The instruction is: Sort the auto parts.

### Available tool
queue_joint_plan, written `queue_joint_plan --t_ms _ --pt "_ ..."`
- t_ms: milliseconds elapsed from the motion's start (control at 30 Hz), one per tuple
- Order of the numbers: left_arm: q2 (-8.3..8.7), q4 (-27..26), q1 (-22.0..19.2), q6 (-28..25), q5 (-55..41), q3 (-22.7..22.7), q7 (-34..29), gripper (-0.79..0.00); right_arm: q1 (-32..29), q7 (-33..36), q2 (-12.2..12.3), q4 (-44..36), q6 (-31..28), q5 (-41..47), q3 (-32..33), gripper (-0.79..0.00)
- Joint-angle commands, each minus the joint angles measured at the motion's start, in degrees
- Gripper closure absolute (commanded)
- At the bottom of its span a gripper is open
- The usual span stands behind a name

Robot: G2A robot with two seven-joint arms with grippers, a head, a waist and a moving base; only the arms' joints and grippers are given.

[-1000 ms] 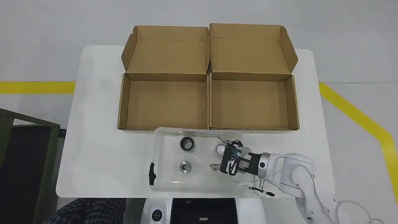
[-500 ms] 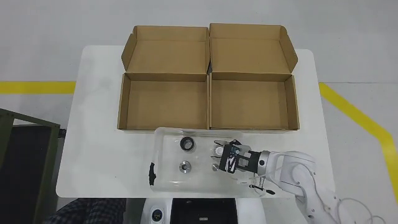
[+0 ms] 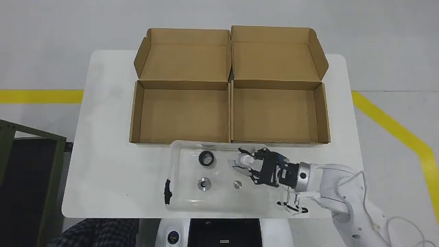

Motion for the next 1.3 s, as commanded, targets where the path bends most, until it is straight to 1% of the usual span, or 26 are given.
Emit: queue_joint_plan --t_ms 0,333,500,667,967,1100,1267 --pt "0.0 0.0 0.0 0.0 0.0 0.0 0.0 -0.785 0.0 -1.5 0.0 0.3 0.0 2.3 0.7 0.0" --pt "0.0 0.0 0.0 0.0 0.0 0.0 0.0 -0.785 0.4 -6.4 0.1 0.9 1.5 13.0 3.7 0.0" --pt "0.0 0.0 0.0 0.0 0.0 0.0 0.0 -0.785 1.4 -7.3 0.0 2.6 0.9 19.1 3.6 0.0" --pt "0.0 0.0 0.0 0.0 0.0 0.0 0.0 -0.785 2.9 -7.8 -0.1 3.9 1.6 23.4 3.2 0.0" --pt "0.0 0.0 0.0 0.0 0.0 0.0 0.0 -0.785 3.2 -9.4 -0.3 4.4 3.3 26.2 4.1 0.0" --pt "0.0 0.0 0.0 0.0 0.0 0.0 0.0 -0.785 3.1 -9.1 -0.3 4.3 4.2 25.1 4.5 0.0" --pt "0.0 0.0 0.0 0.0 0.0 0.0 0.0 -0.785 3.3 -8.5 -0.4 3.7 7.0 21.7 4.9 0.0"
